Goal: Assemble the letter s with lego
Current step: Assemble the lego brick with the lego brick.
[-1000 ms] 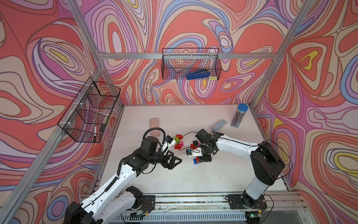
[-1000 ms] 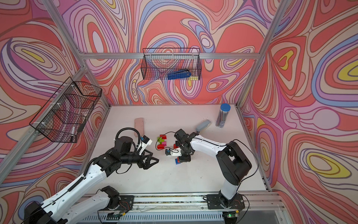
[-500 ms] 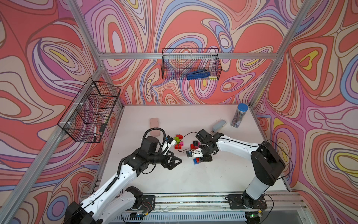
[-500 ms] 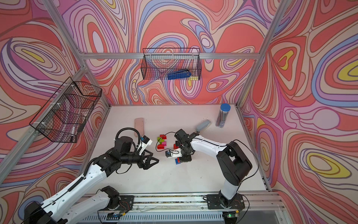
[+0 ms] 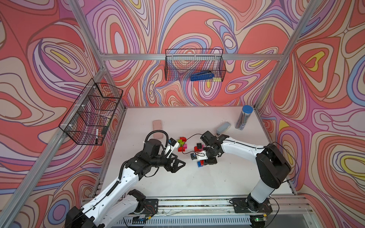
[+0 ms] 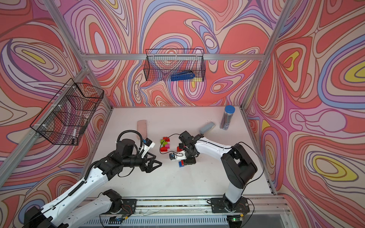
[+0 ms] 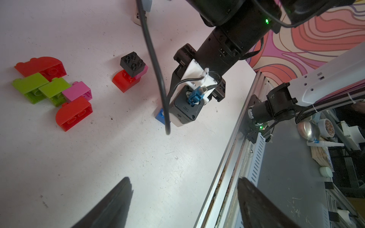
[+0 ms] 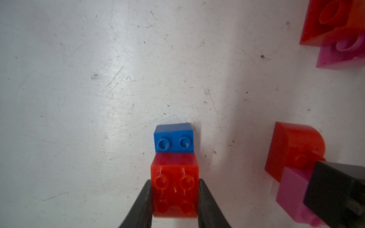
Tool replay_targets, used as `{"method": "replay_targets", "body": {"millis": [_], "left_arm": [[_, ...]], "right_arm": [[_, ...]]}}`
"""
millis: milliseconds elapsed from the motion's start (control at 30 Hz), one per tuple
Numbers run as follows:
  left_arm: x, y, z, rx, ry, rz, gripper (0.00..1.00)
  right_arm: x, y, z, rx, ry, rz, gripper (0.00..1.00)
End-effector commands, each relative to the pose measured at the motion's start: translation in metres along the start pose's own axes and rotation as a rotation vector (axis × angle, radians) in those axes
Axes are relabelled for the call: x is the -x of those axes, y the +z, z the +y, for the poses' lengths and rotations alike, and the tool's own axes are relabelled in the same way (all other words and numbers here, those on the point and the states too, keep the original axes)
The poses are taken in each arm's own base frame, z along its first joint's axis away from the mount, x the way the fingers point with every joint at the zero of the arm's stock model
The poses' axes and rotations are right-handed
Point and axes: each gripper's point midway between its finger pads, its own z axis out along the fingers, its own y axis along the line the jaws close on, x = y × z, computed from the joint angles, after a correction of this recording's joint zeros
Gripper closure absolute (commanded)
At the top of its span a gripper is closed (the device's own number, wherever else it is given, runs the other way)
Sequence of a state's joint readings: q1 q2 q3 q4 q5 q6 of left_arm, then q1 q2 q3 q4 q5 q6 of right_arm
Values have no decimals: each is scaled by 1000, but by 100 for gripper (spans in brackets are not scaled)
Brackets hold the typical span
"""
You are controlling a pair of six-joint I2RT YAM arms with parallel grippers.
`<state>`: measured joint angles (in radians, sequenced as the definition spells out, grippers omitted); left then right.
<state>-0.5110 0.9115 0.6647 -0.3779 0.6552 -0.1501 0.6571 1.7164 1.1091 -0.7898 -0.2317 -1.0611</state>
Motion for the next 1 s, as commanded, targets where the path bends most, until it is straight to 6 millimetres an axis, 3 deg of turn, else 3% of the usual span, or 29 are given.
{"method": "replay_targets", "body": {"millis": [0, 300, 433, 600, 733, 967], "left_arm": [[1, -3, -4, -18, 17, -12, 15], [2, -3, -5, -23, 19, -12, 15], [1, -3, -5, -20, 18, -11, 15], [2, -2, -4, -20, 18, -7, 15], [2, -1, -2, -16, 15, -4, 15], [1, -1, -1, -8, 16, -1, 15]], "right_arm": [[-16, 9, 11, 71, 19, 53, 81], [-11, 19, 7, 86, 22, 27, 83], [-21, 26, 10, 96, 23, 66, 83], [-9, 18, 5, 94, 34, 50, 83], [4, 9, 2, 79, 38, -2, 80], [16, 9, 3, 67, 37, -42, 64]]}}
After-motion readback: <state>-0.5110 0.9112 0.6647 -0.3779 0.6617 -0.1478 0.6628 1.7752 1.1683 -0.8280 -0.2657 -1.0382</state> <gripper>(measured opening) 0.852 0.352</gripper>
